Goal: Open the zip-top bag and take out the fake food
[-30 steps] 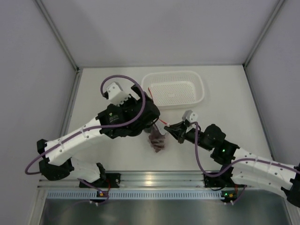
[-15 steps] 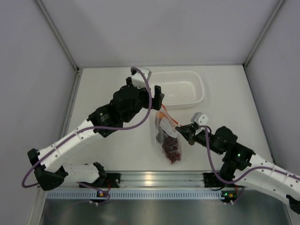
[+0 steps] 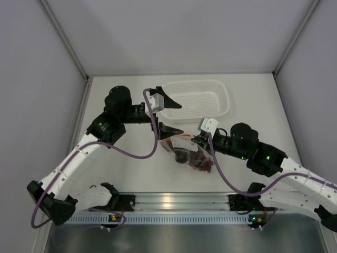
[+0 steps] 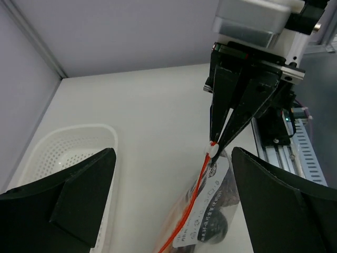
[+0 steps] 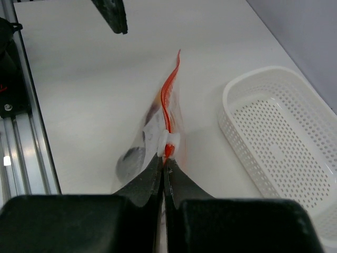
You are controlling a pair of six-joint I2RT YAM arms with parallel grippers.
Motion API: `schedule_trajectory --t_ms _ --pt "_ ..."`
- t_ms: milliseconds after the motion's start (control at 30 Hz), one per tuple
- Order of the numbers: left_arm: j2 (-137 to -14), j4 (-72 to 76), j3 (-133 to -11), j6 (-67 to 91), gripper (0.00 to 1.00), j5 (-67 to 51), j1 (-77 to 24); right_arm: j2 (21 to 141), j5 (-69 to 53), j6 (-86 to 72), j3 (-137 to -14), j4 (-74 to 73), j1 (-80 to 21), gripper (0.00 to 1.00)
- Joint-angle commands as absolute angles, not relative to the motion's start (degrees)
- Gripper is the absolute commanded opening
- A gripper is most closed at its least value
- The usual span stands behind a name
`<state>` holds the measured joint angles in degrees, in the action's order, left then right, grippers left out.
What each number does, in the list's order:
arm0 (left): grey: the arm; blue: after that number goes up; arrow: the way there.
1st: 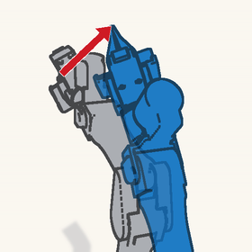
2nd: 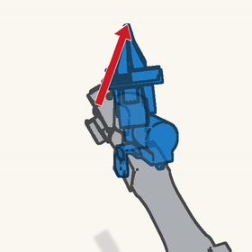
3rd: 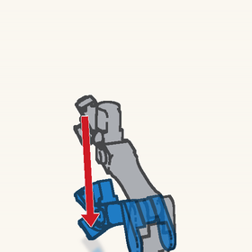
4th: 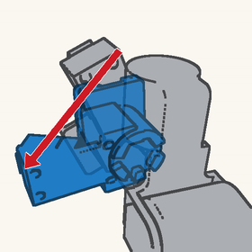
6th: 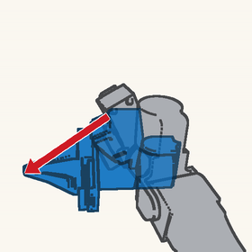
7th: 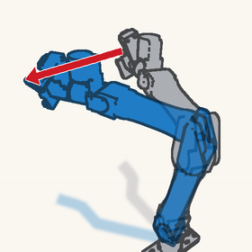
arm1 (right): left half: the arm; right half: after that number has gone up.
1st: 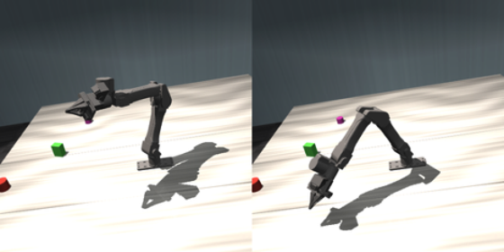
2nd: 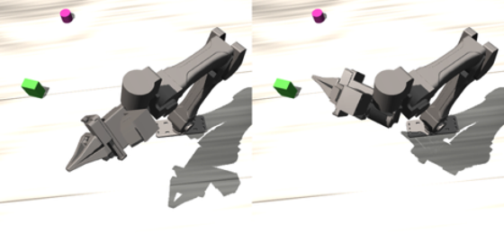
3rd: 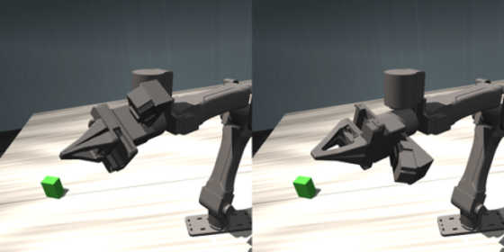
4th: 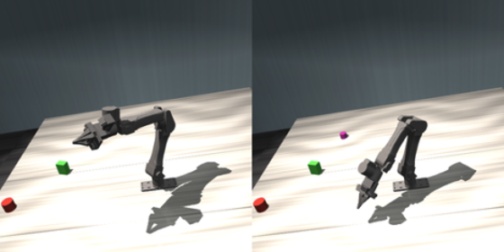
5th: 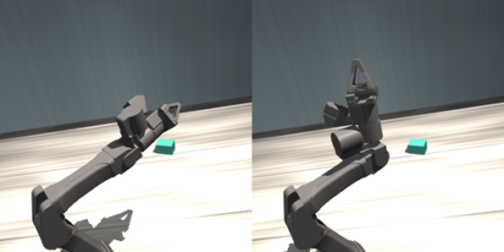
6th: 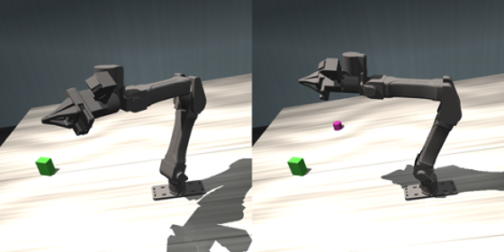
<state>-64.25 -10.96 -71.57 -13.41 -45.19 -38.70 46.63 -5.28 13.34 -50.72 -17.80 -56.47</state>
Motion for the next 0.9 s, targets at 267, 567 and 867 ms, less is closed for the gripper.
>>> schedule_trajectory --t_ms 267,567,867 --pt "-75.0 -9.8 -74.5 -13.8 0.93 -73.8 -33.6 47.0 -7.1 16.6 -53.6 -16.8 -55.9 0.0" --pt "-75.8 -9.8 -72.4 -13.5 0.7 -68.2 -37.9 47.3 -6.5 15.6 -52.3 -15.0 -55.2 0.0" --pt "-76.4 -9.8 -71.5 -13.6 0.47 -63.9 -41.3 46.8 -5.4 13.8 -51.0 -12.7 -54.7 0.0"
